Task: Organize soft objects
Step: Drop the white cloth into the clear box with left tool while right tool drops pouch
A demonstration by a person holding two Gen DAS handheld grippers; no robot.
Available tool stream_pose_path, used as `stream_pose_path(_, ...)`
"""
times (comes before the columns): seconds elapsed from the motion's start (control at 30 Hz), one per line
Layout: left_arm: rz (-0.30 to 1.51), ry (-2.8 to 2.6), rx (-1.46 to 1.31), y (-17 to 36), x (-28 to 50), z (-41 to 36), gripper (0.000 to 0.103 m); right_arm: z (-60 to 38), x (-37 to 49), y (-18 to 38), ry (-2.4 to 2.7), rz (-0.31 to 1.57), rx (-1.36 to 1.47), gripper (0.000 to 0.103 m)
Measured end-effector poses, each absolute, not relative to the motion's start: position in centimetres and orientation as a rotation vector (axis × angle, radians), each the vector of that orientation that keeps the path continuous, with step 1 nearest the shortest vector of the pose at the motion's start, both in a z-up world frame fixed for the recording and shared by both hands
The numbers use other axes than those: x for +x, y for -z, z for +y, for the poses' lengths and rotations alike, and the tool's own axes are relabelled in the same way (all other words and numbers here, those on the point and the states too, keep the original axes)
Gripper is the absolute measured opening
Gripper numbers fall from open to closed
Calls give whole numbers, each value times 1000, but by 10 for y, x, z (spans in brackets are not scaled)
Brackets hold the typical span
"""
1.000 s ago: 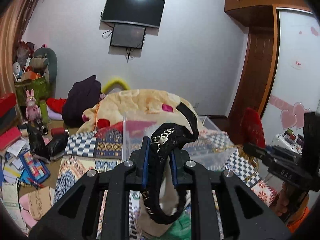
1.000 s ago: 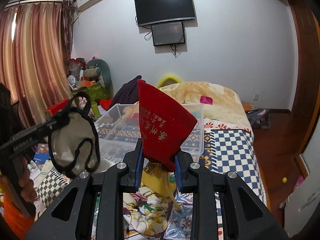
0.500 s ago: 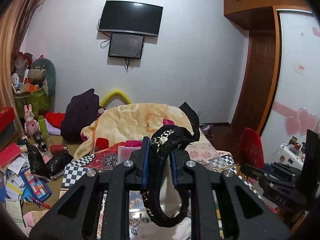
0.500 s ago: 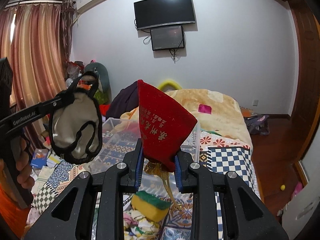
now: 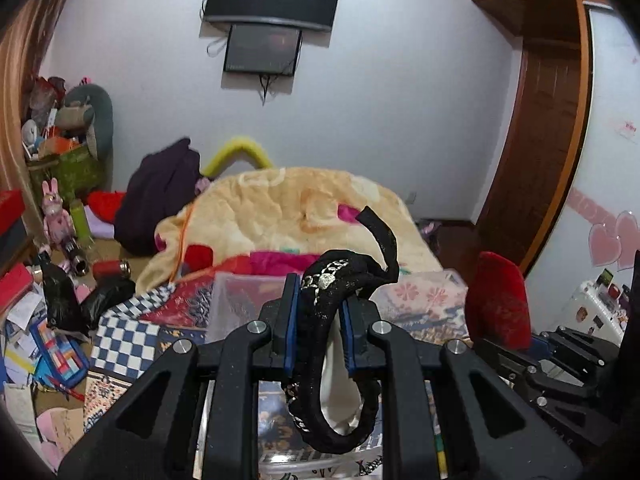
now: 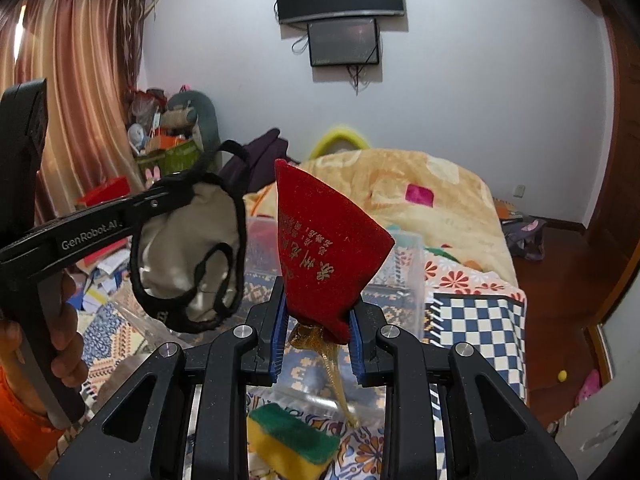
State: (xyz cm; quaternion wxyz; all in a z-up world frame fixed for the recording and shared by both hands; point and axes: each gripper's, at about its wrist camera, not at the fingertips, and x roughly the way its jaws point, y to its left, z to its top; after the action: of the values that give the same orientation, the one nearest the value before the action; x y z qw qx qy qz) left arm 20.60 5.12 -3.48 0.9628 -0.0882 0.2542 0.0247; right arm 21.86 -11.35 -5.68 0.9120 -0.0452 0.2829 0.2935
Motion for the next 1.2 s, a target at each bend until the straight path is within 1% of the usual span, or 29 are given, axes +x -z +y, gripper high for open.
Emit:
stream_pose_path(0.23,596,-43,-130,59,219,42,18,-98,231,71,-612,649,-144,24)
stream_pose_path(0.47,641,-30,-99,67,220,37,18,-86,237,75,-613,704,-181,24)
stream_pose_path(0.53,648,-33,-77,69,217,36,18,-84,238,77,-609,720,-191,27)
stream_pose_path(0.57,649,-35,-71,69,216,35,20,-84,238,78,-607,730,-196,31)
stream_pose_path(0.63,650,-34,-69,70,212,36,27,-85,236,77,-603,731,-201,37)
stream_pose_path(0.7,646,-35,-76,70,208,37,42,-88,232,75,-599,722,-203,47)
stream_pose_path(0.73,640,-38,-77,69,206,38,46,-88,232,74,-595,716,-204,49)
stream_pose_path(0.77,629,-43,-78,67,202,39,53,-89,230,71,-590,706,-205,51)
stream_pose_path(0.8,621,-48,-77,66,199,40,56,-91,226,68,-586,693,-207,53)
stream_pose_path(0.83,609,-54,-72,64,196,41,56,-93,226,66,-585,686,-207,54)
stream_pose_path(0.9,587,-59,-62,59,187,41,58,-97,219,59,-581,657,-205,61)
stream_pose_path(0.93,577,-59,-57,57,182,40,59,-98,218,56,-578,647,-202,63)
stream_pose_path(1.0,551,-60,-45,52,172,38,67,-103,211,50,-573,617,-194,65)
stream_pose_path(1.03,536,-61,-35,50,166,37,69,-106,207,46,-575,605,-189,65)
stream_pose_path(1.17,486,-60,2,45,143,31,82,-118,191,37,-586,557,-153,77)
stream_pose_path(1.2,476,-58,11,45,137,29,85,-120,188,36,-587,548,-143,77)
